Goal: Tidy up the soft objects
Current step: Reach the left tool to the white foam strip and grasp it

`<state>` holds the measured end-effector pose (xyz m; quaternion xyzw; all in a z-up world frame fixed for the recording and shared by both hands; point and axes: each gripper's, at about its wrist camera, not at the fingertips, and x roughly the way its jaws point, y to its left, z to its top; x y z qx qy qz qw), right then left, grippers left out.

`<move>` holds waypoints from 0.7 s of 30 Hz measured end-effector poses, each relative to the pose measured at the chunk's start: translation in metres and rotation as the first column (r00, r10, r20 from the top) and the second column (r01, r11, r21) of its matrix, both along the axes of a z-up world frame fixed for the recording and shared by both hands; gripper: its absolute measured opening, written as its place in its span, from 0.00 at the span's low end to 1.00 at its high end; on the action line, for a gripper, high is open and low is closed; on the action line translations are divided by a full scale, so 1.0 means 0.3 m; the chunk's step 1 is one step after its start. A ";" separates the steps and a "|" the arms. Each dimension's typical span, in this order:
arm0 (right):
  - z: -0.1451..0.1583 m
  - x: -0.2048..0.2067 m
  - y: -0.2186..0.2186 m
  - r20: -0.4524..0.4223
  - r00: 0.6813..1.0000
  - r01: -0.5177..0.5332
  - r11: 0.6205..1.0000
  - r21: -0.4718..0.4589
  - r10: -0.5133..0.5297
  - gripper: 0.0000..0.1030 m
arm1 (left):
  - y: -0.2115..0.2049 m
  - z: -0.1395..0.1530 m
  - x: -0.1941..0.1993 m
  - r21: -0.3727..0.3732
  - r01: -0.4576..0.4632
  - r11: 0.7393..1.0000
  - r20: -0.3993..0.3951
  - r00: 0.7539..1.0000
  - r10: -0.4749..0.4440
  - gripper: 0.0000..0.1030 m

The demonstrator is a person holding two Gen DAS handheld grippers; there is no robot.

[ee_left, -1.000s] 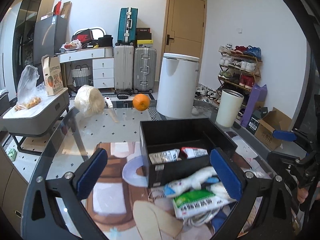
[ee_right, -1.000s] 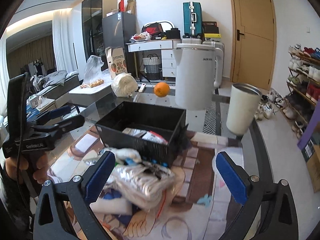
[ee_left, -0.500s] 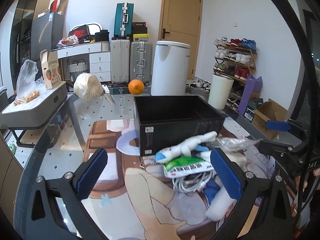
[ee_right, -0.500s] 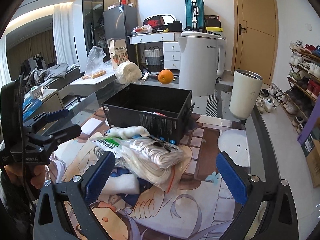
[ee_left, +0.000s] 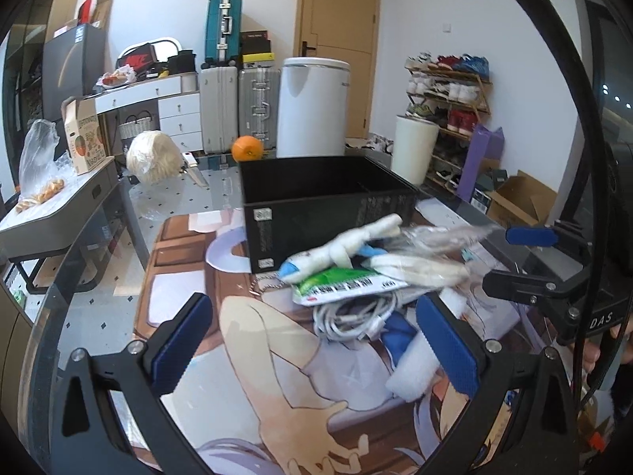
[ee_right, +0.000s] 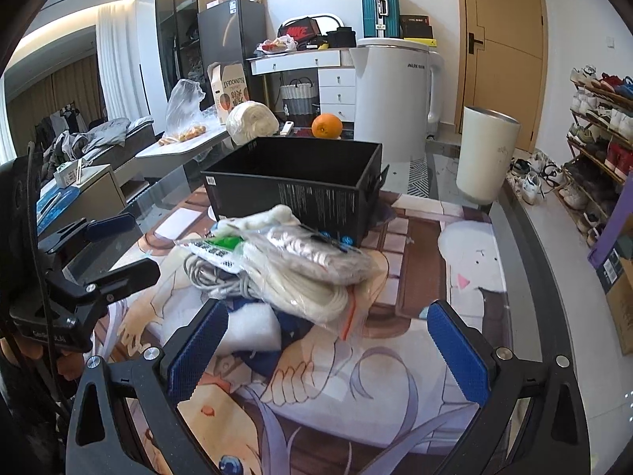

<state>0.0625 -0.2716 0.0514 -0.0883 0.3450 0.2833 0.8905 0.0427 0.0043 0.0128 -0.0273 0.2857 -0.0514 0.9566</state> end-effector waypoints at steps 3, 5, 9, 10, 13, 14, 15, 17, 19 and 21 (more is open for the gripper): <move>-0.013 -0.006 -0.011 -0.009 1.000 0.008 1.000 0.001 -0.008 0.99 | -0.021 -0.009 -0.004 0.009 0.029 1.000 -0.008 1.000 -0.029 1.00; -0.024 -0.013 -0.019 -0.013 1.000 0.015 1.000 -0.002 -0.015 0.99 | -0.034 -0.016 -0.003 0.015 0.050 0.999 -0.018 0.999 -0.050 1.00; -0.036 -0.023 -0.028 -0.018 1.000 0.018 1.000 -0.006 -0.018 0.99 | -0.061 -0.022 -0.007 0.034 0.086 0.996 -0.032 0.996 -0.085 1.00; -0.036 -0.024 -0.030 -0.016 1.000 0.019 1.000 -0.007 -0.019 0.99 | -0.067 -0.022 -0.007 0.035 0.097 0.995 -0.036 0.995 -0.096 1.00; -0.034 -0.025 -0.034 -0.013 1.000 0.022 1.000 -0.008 -0.022 0.99 | -0.094 -0.026 -0.003 0.049 0.139 0.989 -0.051 0.989 -0.137 1.00; -0.034 -0.025 -0.035 -0.012 1.000 0.023 1.000 -0.008 -0.023 0.99 | -0.106 -0.028 -0.002 0.060 0.154 0.986 -0.057 0.987 -0.151 1.00; -0.035 -0.025 -0.036 -0.012 1.000 0.023 1.000 -0.009 -0.023 0.99 | -0.118 -0.029 0.000 0.071 0.168 0.983 -0.064 0.984 -0.164 1.00; -0.035 -0.023 -0.037 -0.012 1.000 0.024 1.000 -0.010 -0.025 0.99 | -0.138 -0.033 0.005 0.090 0.182 0.979 -0.077 0.982 -0.175 1.00; -0.037 -0.021 -0.040 -0.013 1.000 0.027 1.000 -0.010 -0.027 0.99 | -0.150 -0.037 0.014 0.092 0.200 0.976 -0.094 0.977 -0.191 0.99; -0.039 -0.020 -0.043 -0.015 0.999 0.028 1.000 -0.010 -0.028 0.99 | -0.160 -0.040 0.021 0.089 0.216 0.972 -0.105 0.973 -0.206 0.96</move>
